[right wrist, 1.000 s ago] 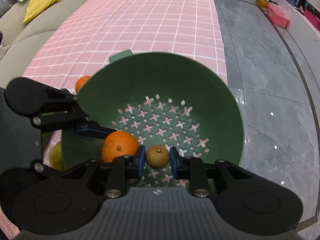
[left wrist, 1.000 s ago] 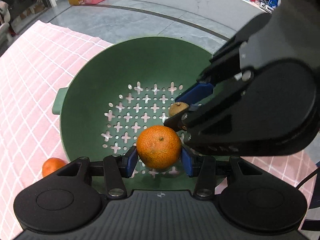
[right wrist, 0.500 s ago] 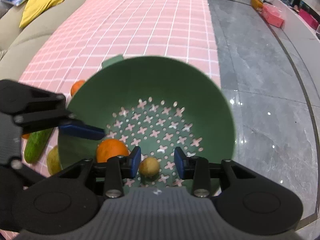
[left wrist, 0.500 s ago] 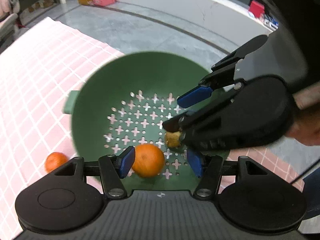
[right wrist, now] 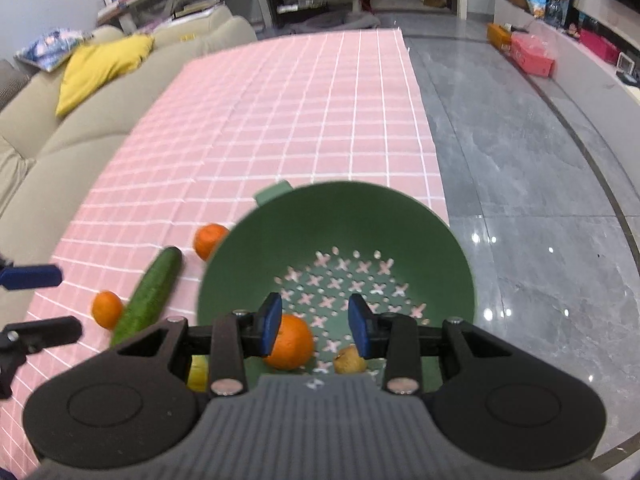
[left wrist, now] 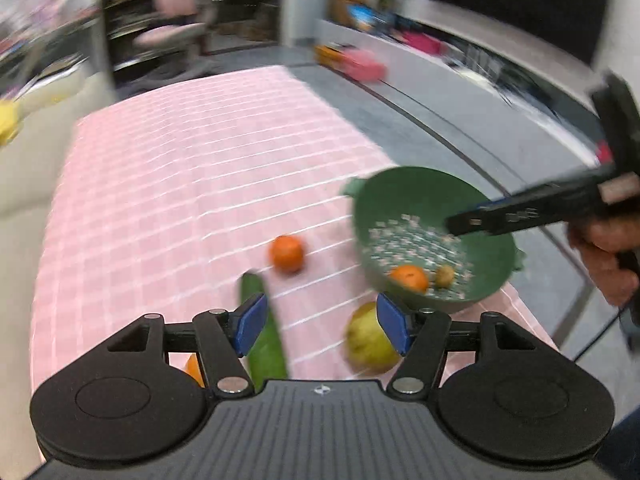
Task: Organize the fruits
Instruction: 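Grasp the red tomato with the left tool while the right tool grasps a brown fruit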
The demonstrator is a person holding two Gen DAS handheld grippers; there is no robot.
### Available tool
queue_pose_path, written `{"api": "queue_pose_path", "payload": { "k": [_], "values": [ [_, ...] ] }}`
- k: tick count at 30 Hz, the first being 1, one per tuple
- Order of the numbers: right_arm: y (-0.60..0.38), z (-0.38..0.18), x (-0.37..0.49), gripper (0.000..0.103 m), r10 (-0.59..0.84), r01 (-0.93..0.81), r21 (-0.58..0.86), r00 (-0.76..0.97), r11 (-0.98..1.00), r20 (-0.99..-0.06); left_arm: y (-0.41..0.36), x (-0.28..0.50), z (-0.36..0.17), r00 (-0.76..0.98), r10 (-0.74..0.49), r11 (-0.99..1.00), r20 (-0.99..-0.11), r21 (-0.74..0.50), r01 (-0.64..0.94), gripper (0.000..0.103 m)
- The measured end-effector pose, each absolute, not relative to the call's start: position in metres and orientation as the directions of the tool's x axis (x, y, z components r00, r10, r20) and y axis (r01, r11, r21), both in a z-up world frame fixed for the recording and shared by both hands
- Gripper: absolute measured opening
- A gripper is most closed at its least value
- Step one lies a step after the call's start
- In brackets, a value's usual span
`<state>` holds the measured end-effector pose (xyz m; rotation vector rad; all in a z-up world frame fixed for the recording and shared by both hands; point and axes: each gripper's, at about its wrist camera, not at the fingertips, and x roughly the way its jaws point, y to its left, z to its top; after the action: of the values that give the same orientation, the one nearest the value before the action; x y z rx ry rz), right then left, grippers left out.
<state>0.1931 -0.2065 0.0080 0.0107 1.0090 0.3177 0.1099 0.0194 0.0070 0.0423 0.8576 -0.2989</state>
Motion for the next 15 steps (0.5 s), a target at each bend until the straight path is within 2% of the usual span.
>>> {"api": "queue_pose_path", "payload": {
  "k": [6,15],
  "values": [
    [-0.193,0.024,0.156,0.034,0.269,-0.271,0.134,0.556,0.953,-0.787,0.059,0.082,-0.005,0.632,-0.221,0.975,-0.743,-0.159,0.153,0.075],
    [-0.182,0.023,0.100,0.034,0.258,-0.267,0.118,0.584,0.957,-0.770,0.070,0.054,-0.023,0.665,-0.191,0.980,-0.722,-0.099,0.174,0.076]
  ]
}}
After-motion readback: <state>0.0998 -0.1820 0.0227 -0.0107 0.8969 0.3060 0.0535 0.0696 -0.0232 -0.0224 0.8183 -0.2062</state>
